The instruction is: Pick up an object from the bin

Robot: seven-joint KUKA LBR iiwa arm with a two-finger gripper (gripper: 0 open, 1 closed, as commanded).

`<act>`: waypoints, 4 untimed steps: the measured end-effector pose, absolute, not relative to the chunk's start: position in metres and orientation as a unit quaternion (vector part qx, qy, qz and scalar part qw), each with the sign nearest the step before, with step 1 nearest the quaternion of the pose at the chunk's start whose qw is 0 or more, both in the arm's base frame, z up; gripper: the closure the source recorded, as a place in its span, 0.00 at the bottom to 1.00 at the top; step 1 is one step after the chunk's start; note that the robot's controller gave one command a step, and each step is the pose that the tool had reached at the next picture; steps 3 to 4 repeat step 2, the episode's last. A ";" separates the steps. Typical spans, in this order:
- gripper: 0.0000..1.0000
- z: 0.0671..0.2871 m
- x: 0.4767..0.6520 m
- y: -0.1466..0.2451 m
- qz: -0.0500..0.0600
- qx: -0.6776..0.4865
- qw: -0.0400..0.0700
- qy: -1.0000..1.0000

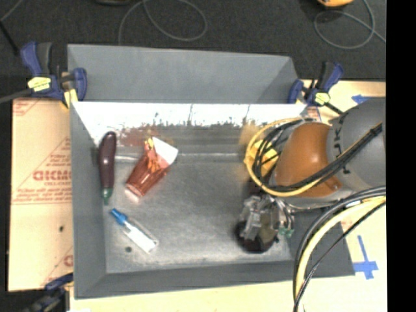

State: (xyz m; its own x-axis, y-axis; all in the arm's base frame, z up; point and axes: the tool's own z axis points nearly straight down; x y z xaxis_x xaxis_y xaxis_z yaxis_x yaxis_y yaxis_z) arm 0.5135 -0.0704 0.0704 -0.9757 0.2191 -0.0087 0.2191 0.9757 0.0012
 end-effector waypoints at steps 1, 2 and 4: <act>1.00 0.071 0.513 -0.070 0.000 0.109 0.004 0.994; 1.00 0.249 0.508 -0.064 0.000 0.092 0.010 0.996; 1.00 0.249 0.508 -0.064 0.000 0.092 0.010 0.996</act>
Offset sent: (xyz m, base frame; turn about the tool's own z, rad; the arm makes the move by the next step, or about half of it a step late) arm -0.0076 0.0070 0.1750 -0.0335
